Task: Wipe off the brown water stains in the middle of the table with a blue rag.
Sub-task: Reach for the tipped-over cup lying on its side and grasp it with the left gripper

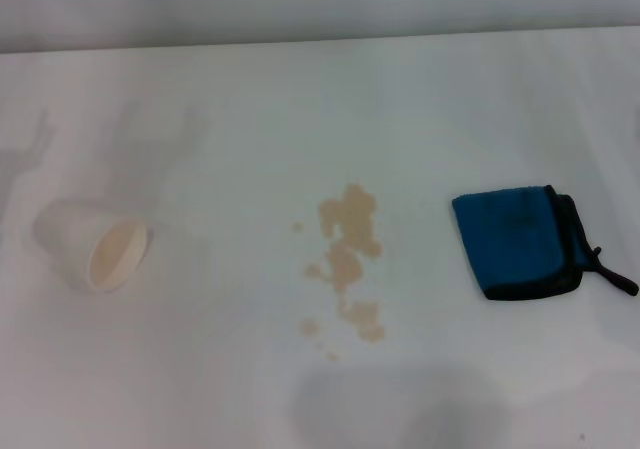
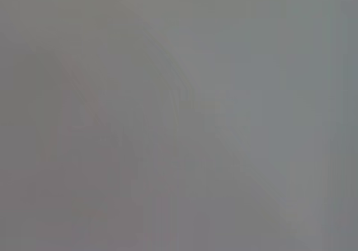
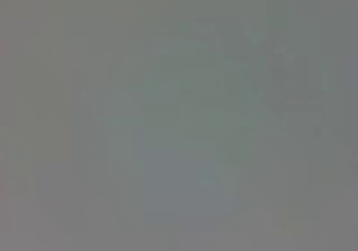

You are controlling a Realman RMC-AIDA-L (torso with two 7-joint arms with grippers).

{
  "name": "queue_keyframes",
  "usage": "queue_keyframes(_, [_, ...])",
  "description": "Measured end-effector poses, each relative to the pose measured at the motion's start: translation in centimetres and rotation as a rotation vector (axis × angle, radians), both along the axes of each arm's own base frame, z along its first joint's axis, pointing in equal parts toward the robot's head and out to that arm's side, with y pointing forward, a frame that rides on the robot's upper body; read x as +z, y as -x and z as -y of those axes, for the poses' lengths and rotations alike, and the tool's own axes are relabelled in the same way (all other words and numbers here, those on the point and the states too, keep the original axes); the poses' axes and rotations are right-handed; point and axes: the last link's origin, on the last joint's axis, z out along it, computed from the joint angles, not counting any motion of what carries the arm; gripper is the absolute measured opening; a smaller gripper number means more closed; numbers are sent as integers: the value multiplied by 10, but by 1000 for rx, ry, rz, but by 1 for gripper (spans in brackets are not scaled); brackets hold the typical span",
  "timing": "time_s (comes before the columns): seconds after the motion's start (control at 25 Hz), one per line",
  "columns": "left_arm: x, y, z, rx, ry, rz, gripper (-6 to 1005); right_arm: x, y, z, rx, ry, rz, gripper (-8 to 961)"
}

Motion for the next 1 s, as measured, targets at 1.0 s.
queue_keyframes(1.0, [5,-16,-17,-20,-36,36,877,33,-31,12,-138,-17,126,383])
